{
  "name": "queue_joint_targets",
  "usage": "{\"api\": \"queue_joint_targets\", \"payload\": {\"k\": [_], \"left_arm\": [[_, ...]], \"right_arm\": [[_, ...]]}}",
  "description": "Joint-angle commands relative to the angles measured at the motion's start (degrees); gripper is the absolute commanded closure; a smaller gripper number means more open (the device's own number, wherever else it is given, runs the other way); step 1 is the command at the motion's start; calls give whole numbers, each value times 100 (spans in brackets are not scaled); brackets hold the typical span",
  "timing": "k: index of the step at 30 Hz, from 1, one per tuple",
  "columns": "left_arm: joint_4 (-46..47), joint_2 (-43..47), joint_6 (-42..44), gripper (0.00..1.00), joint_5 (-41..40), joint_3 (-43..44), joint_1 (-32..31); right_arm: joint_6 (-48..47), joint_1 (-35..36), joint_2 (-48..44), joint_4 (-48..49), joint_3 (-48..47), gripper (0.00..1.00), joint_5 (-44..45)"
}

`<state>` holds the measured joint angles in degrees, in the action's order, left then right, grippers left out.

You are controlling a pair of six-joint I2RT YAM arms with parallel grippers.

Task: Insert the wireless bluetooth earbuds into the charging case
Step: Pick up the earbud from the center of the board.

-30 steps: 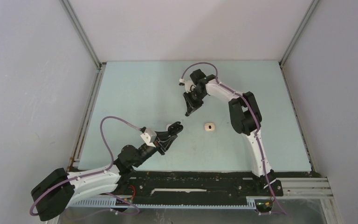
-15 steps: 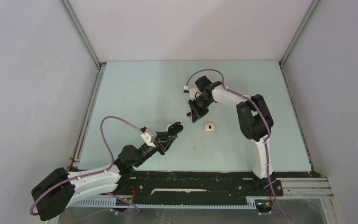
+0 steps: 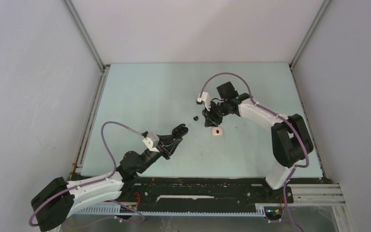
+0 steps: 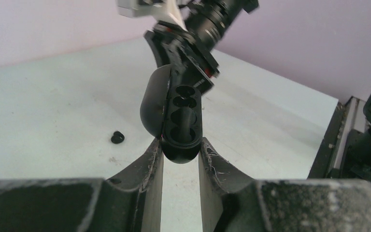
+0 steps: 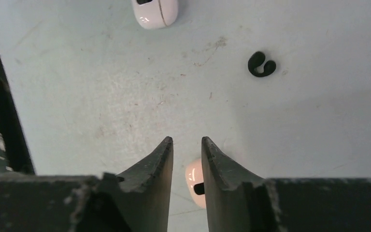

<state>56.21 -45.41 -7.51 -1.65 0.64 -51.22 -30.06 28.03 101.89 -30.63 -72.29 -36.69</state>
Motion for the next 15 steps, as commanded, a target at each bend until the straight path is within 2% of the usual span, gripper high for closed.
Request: {"api": "queue_joint_targets", "payload": {"k": [1,6,9,15], "left_arm": [[103,333,-53,100,-378,-619,62],[-219,349,-426,100,-439,-531,381],[-289,296,-658,100,-446,-520,632],[-448,516,-936,100,-700,-611,1004]], "right_arm": [[-1847,89,-597,1153,539,67,50],[-3216,389,-577,1428,844,64,498],[-3912,604,-561,1907,1204,64,765],[-4393,818,-316,2854,1524,66,1225]]}}
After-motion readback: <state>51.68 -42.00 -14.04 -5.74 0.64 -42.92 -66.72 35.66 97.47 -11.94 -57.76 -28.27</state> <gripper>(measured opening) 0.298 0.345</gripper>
